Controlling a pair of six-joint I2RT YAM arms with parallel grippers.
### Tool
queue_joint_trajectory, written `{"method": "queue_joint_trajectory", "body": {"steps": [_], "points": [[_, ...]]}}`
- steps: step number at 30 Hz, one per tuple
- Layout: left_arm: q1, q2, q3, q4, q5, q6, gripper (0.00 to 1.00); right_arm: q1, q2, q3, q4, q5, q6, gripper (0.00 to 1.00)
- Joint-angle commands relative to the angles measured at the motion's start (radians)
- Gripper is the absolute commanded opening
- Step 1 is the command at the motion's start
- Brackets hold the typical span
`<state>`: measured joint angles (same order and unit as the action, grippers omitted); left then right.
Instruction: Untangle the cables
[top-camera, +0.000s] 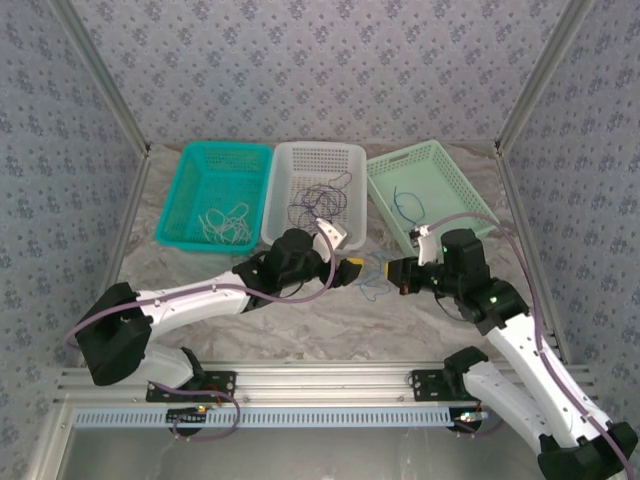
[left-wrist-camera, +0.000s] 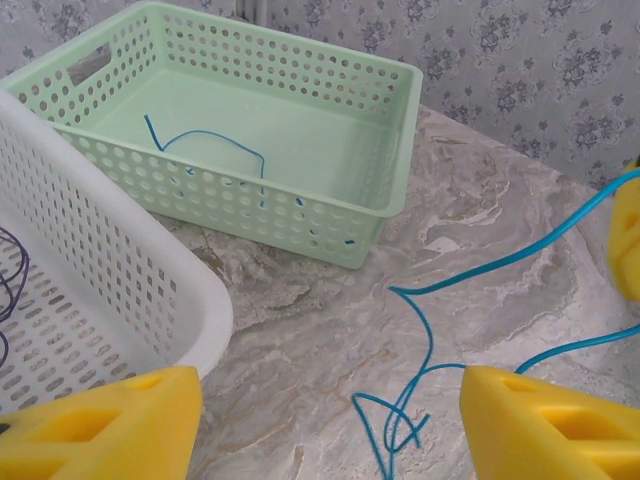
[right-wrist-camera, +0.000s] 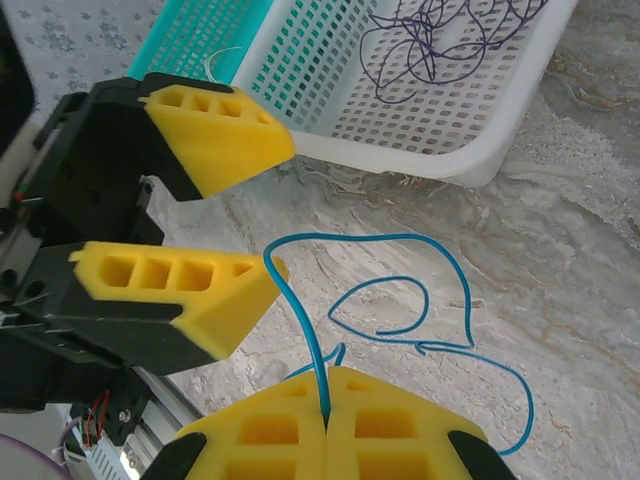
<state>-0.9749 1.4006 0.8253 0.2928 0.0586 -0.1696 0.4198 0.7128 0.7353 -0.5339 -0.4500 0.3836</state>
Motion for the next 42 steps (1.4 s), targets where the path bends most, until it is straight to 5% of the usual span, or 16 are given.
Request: {"method": "queue_joint_trajectory", "body": {"steps": [1,23,26,32,42], "points": [[0.014,-0.012,-0.009,-0.015,0.021,-0.030,0.70,0.003,-0.036,-0.013,0.015,-0.016,-0.015,0.00],[0.028,0.119,0.038,0.001,0.249,-0.077,0.64,-0.009,-0.104,-0.018,0.060,-0.032,0.000,0.00],[0.028,0.129,0.051,0.017,0.263,-0.077,0.56,-0.009,-0.104,-0.023,0.063,-0.041,0.004,0.00],[0.038,0.118,0.060,0.040,0.205,-0.094,0.07,-0.010,-0.108,-0.046,0.068,-0.060,0.015,0.00],[0.144,-0.045,0.014,0.173,0.070,-0.107,0.00,-0.010,-0.064,-0.117,-0.024,-0.068,0.020,0.00]]}}
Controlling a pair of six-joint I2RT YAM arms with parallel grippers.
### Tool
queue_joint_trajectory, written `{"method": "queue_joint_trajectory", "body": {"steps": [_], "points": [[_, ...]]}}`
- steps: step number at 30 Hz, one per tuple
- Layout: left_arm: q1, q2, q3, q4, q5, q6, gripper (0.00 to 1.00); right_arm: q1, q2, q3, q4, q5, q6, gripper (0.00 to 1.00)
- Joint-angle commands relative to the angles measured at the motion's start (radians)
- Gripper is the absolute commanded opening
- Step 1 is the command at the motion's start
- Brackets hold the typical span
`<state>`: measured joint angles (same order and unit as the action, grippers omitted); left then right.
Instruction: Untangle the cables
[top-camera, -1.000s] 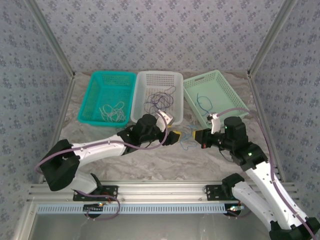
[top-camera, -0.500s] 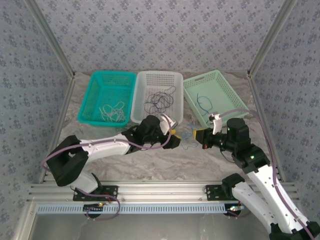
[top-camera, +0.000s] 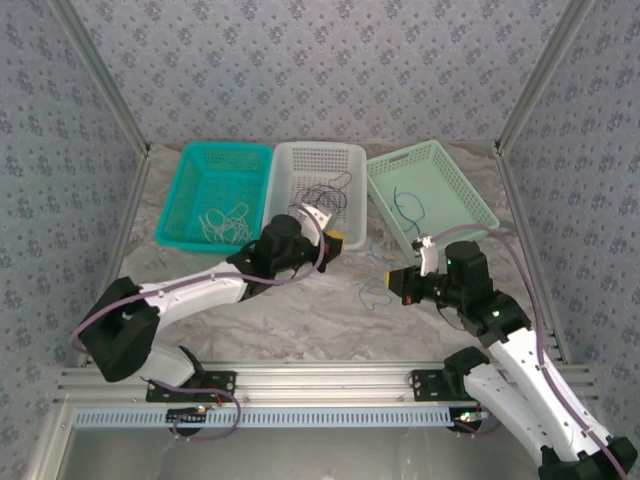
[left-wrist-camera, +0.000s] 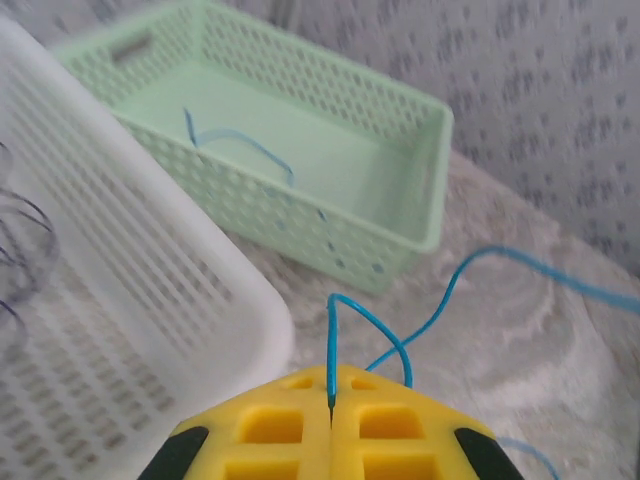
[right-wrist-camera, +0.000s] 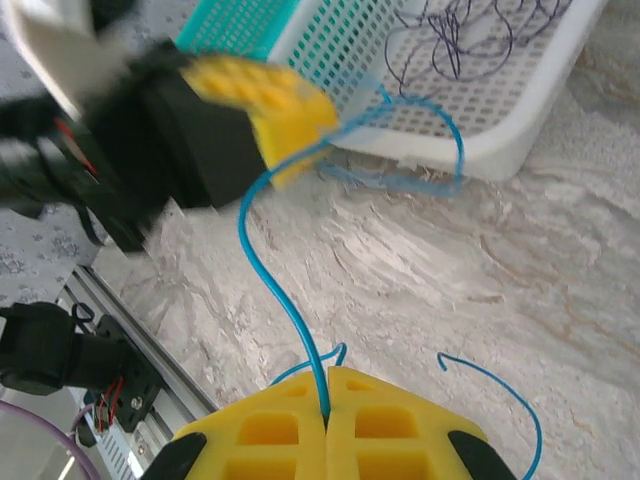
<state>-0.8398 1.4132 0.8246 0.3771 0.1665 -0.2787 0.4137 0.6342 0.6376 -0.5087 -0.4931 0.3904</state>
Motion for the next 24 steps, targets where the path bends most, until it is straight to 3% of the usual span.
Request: {"method": "queue_joint_trajectory", "body": {"steps": [1,13,17,21,24], "points": [[0.011,-0.068,0.025,0.094,-0.040,0.007,0.00,-0.005,0.025,-0.023,-0.054,-0.026,0.013,0.00],[0.020,-0.111,0.101,0.351,-0.120,-0.025,0.00,-0.004,0.153,0.018,-0.154,0.025,-0.020,0.00],[0.025,-0.106,0.121,0.443,-0.153,-0.071,0.00,-0.001,0.189,0.027,-0.159,-0.010,-0.034,0.00],[0.024,-0.079,0.139,0.483,-0.188,-0.108,0.00,0.026,0.193,0.043,-0.134,-0.073,-0.047,0.00],[0.027,-0.053,0.166,0.440,-0.173,-0.127,0.00,0.024,0.166,0.085,-0.163,-0.017,-0.057,0.00]]}}
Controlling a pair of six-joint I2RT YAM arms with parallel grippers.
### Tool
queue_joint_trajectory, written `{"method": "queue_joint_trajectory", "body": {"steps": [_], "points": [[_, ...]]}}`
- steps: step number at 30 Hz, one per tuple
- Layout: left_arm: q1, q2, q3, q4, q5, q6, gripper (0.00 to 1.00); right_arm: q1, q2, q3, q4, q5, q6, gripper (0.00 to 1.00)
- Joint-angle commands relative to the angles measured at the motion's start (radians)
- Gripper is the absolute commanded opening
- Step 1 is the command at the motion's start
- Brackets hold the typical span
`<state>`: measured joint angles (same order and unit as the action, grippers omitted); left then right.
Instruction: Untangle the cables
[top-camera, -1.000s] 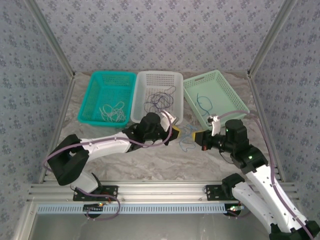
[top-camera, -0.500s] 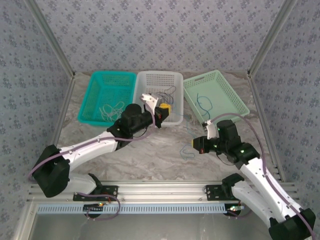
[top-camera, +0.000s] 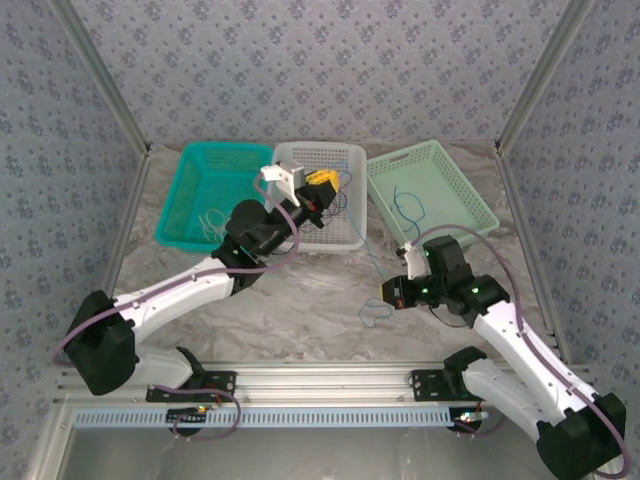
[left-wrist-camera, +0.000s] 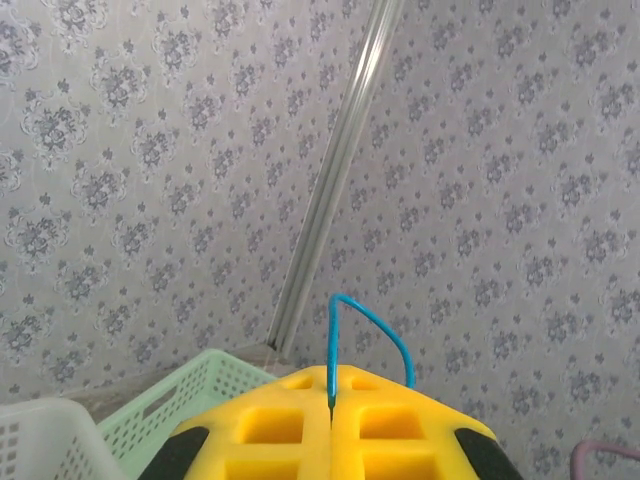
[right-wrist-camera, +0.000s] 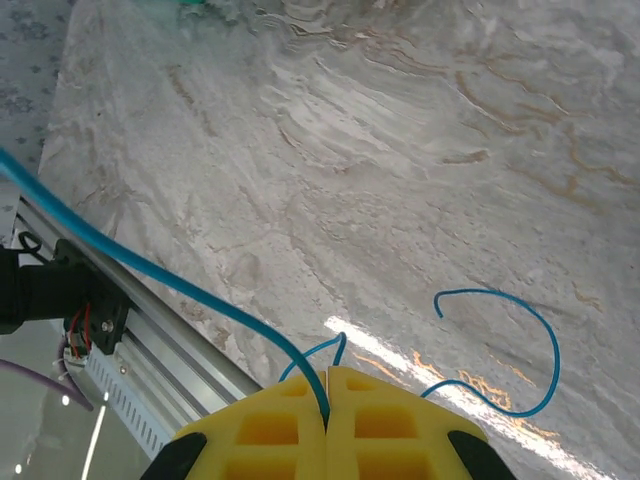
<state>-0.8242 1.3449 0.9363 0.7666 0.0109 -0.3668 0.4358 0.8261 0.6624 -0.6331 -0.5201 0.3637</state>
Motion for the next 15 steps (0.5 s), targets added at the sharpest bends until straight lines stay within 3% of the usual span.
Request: {"method": "queue_joint_trajectory", "body": {"steps": [1,2,4,9,15], "points": [[0.011,0.020,0.061,0.025,-0.013,-0.042,0.07,-0.011,-0.038,0.082,-0.067,0.033,-0.038,0.00],[0.012,0.022,0.067,-0.004,-0.014,-0.045,0.23,-0.033,-0.048,0.115,-0.090,0.048,-0.040,0.00],[0.013,0.017,0.079,-0.082,-0.025,-0.042,0.43,-0.094,-0.048,0.194,-0.123,0.059,-0.057,0.00],[0.014,-0.018,0.062,-0.193,-0.048,-0.002,0.81,-0.263,0.065,0.434,-0.193,0.088,-0.108,0.00],[0.019,-0.073,0.017,-0.277,-0.074,0.027,0.92,-0.363,0.248,0.679,-0.207,0.135,-0.185,0.00]]}}
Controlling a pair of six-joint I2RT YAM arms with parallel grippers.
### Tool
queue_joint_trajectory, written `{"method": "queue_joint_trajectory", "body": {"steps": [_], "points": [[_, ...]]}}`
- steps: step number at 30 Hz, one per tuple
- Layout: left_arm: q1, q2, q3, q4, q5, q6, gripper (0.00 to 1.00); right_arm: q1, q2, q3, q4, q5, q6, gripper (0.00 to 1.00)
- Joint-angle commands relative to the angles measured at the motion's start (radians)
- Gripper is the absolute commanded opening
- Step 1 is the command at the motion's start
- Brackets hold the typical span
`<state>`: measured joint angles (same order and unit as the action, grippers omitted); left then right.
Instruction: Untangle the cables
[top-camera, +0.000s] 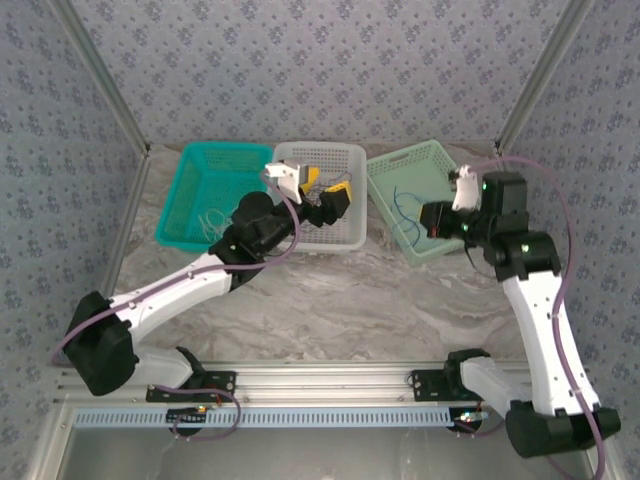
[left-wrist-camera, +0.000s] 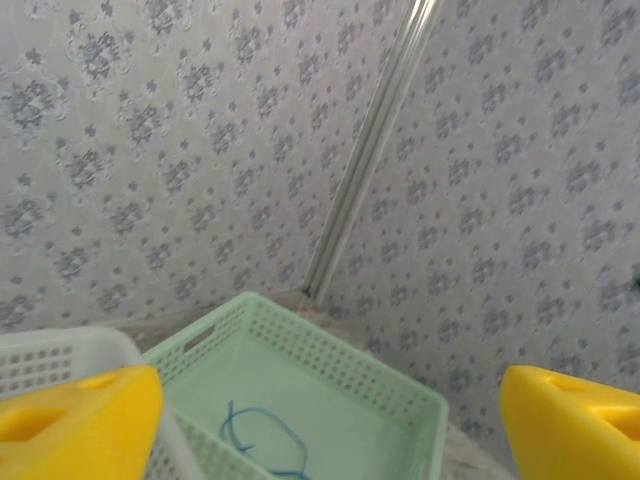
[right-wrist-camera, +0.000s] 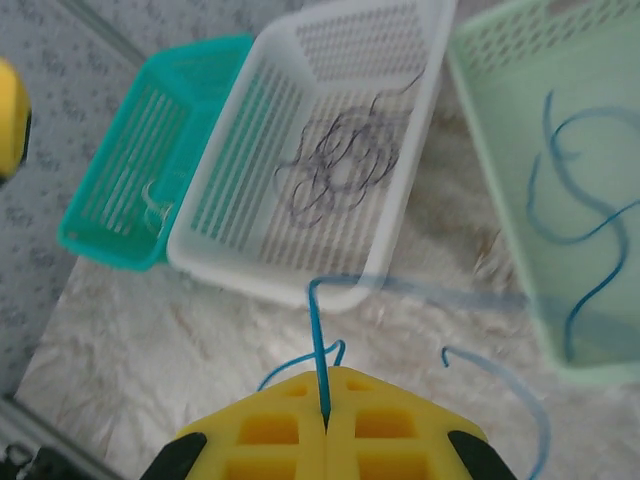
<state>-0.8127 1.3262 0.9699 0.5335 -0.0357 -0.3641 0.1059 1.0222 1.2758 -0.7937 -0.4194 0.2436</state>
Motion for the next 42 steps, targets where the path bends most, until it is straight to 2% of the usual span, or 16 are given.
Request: {"method": "queue_joint_trajectory", "body": {"steps": [1,6,10,15,21,22,23,24,26,29,31,33,36,42], "points": [[0.007,-0.064,-0.030,-0.052,-0.031,0.025,0.93,-0.049,0.082,0.098,-0.037,0.034,-0.075,0.00],[0.009,-0.105,-0.094,-0.087,-0.059,0.023,0.97,-0.116,0.238,0.189,-0.021,0.097,-0.136,0.00],[0.009,-0.127,-0.135,-0.109,-0.072,0.011,0.97,-0.170,0.341,0.198,0.070,0.138,-0.150,0.00],[0.009,-0.144,-0.169,-0.120,-0.091,0.010,0.97,-0.192,0.459,0.219,0.142,0.123,-0.165,0.00],[0.010,-0.160,-0.199,-0.115,-0.116,-0.002,0.98,-0.201,0.576,0.247,0.125,0.124,-0.185,0.00],[0.010,-0.162,-0.203,-0.116,-0.118,-0.002,0.98,-0.202,0.591,0.244,0.121,0.128,-0.183,0.08],[0.010,-0.164,-0.208,-0.117,-0.120,-0.001,0.98,-0.202,0.605,0.238,0.116,0.137,-0.181,0.24],[0.010,-0.166,-0.210,-0.120,-0.125,-0.001,0.98,-0.202,0.615,0.233,0.113,0.146,-0.180,0.35],[0.010,-0.170,-0.215,-0.137,-0.132,0.001,0.98,-0.201,0.627,0.223,0.107,0.170,-0.175,0.44],[0.011,-0.190,-0.229,-0.170,-0.157,0.005,0.99,-0.201,0.598,0.195,0.118,0.204,-0.164,0.80],[0.016,-0.206,-0.244,-0.193,-0.185,0.006,0.99,-0.197,0.562,0.170,0.131,0.244,-0.161,0.92],[0.026,-0.221,-0.253,-0.227,-0.216,-0.005,0.99,-0.195,0.518,0.131,0.151,0.266,-0.158,1.00],[0.056,-0.241,-0.259,-0.288,-0.265,-0.021,0.99,-0.182,0.429,0.022,0.243,0.298,-0.159,1.00],[0.167,-0.306,-0.257,-0.448,-0.330,0.021,0.99,-0.150,0.175,-0.378,0.625,0.382,-0.173,1.00]]}}
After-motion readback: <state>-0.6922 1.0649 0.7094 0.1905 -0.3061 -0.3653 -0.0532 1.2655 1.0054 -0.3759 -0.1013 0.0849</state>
